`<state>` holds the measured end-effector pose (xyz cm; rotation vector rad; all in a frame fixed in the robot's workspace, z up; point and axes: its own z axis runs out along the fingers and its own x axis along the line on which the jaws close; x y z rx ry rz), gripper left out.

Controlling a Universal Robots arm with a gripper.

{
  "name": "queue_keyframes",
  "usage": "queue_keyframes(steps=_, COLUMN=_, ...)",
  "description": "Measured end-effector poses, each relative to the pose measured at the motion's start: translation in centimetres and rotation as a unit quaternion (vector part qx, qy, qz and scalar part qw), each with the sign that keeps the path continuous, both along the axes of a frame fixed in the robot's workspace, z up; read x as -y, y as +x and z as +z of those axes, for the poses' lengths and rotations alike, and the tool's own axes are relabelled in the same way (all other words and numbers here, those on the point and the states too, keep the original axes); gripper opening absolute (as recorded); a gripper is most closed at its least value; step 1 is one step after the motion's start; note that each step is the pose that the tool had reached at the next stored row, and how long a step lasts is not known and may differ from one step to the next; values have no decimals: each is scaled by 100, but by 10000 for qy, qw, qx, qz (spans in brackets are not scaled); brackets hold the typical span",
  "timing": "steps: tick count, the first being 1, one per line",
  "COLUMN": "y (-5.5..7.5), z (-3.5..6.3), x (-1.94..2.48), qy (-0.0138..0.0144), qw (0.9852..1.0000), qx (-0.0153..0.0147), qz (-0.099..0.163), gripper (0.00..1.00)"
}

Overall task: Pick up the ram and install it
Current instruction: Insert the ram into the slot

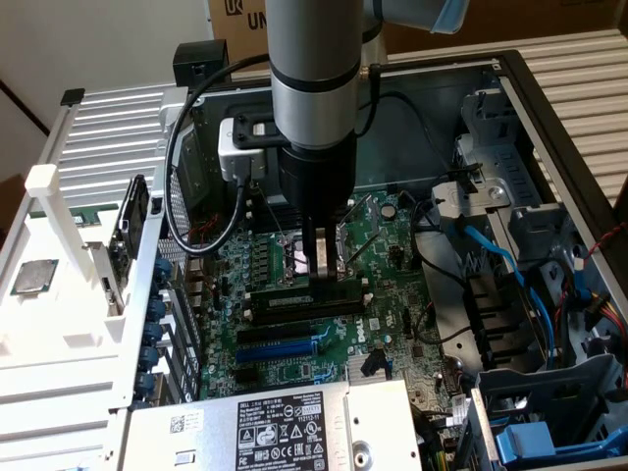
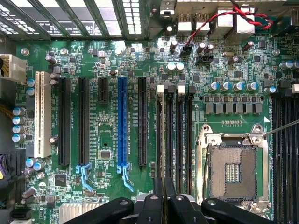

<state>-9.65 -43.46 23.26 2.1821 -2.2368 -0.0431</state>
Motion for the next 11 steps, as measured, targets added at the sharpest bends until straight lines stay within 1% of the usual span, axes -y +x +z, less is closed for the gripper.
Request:
queue_keyframes(steps=7, y=-1, z=4, x=-3, qy=-7, qw=10000, qx=10, qz=3, gripper=12)
queue_keyframes(steps=11, y=-2, z=7, x=-5, qy=-14, qw=10000, qx=31, qz=5, gripper=12)
